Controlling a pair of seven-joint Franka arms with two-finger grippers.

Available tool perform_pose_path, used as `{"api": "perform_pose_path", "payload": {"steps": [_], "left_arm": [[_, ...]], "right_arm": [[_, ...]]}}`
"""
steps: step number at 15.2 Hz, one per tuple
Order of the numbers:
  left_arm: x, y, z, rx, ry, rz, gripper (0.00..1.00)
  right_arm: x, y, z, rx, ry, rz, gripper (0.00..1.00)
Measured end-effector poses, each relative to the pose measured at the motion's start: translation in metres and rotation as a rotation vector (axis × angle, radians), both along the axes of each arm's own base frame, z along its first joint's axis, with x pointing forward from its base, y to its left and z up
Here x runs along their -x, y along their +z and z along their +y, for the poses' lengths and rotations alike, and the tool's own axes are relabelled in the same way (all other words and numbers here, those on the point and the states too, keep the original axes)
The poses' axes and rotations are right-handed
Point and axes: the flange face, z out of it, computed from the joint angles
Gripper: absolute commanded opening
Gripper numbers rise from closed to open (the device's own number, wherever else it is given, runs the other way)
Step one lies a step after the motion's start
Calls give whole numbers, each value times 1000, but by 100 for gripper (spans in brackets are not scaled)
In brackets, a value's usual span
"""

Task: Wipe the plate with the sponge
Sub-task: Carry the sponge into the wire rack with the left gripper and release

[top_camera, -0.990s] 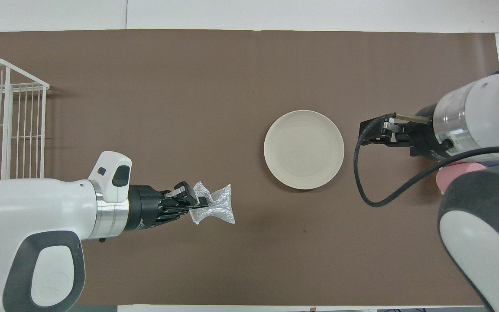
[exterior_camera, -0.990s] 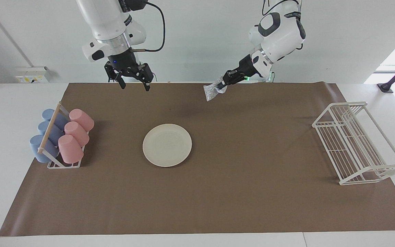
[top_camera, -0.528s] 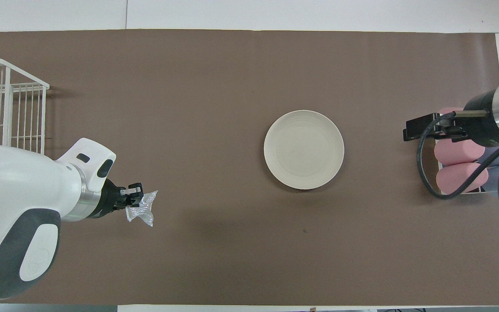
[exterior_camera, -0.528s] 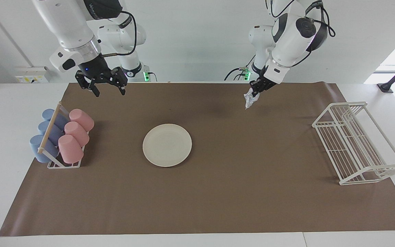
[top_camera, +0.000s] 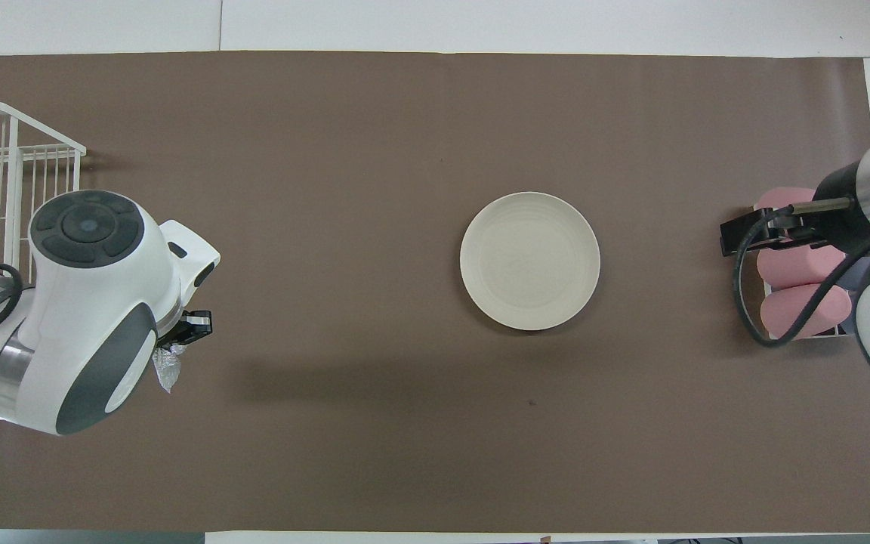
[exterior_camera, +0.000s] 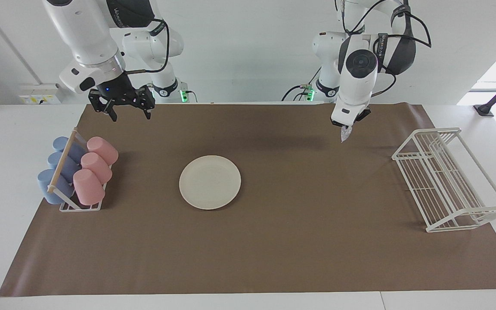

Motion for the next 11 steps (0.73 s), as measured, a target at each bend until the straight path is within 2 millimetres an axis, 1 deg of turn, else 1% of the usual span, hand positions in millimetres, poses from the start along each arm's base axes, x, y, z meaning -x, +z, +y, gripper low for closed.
{"api": "perform_pose_path", "payload": {"steps": [2,3,4,6,8,11], "left_arm": [[-5,-9,-10,-123,-7,1,0],[-7,-14,-13,-179,-13,0,0],[-8,-19,-13,-239,-25,3,0],[-11,-26,-10,-346,-39,12,0],[-17,-33,-3,-444,-36,12,0],[-29,-38,10,-611,-50,16,0]], "right_arm": [[-2,2,-19,1,0,5,100],[-2,2,-24,1,-2,10,100],[-1,3,-25,1,-1,15,100],[-1,2,-21,1,6,21,100],[-1,2,-22,3,8,21,100],[-1,3,-37,3,18,20,100]]}}
